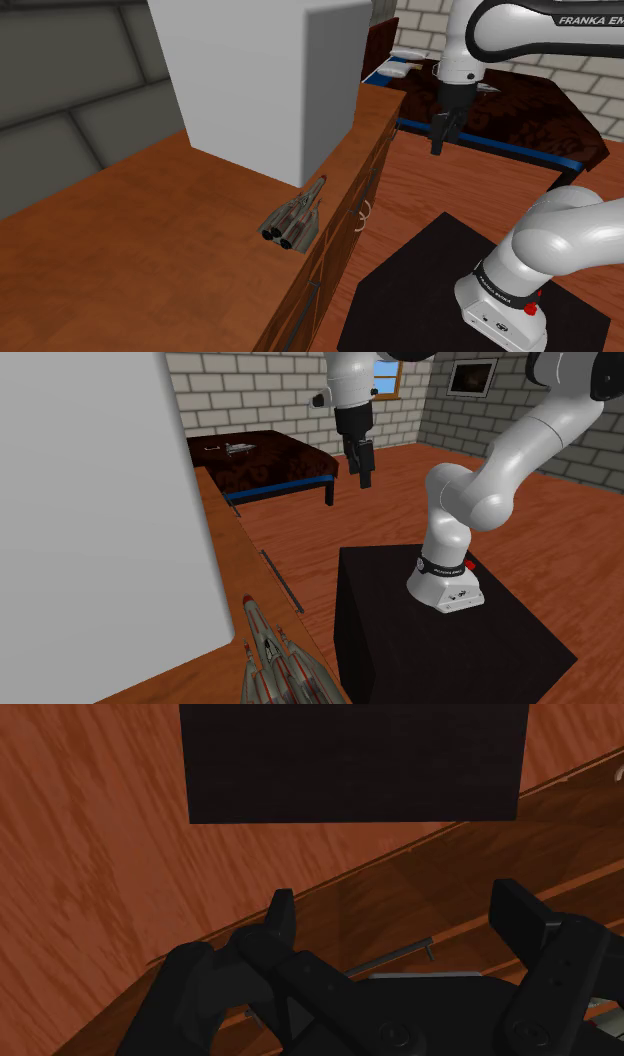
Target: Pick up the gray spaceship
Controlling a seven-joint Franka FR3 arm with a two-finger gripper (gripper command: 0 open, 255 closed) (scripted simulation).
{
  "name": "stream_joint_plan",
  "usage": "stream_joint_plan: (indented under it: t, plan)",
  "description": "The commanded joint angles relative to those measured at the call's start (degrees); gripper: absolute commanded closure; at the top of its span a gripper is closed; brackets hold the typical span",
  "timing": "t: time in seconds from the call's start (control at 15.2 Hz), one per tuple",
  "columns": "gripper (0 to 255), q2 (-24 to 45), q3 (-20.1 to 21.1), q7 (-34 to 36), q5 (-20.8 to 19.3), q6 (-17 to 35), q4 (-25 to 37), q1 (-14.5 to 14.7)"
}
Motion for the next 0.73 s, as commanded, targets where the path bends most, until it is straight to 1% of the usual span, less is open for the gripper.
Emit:
stream_joint_plan:
  t: [0.0, 0.33, 0.66]
  plan:
    - [0, 0.00, 0.00, 0.00, 0.00, 0.00, 0.00, 0.00]
    - [0, 0.70, 6.95, 14.70, 8.00, 3.18, -2.24, -0.13]
    - [0, 4.36, 14.01, 28.99, 15.37, 8.23, -2.26, -0.37]
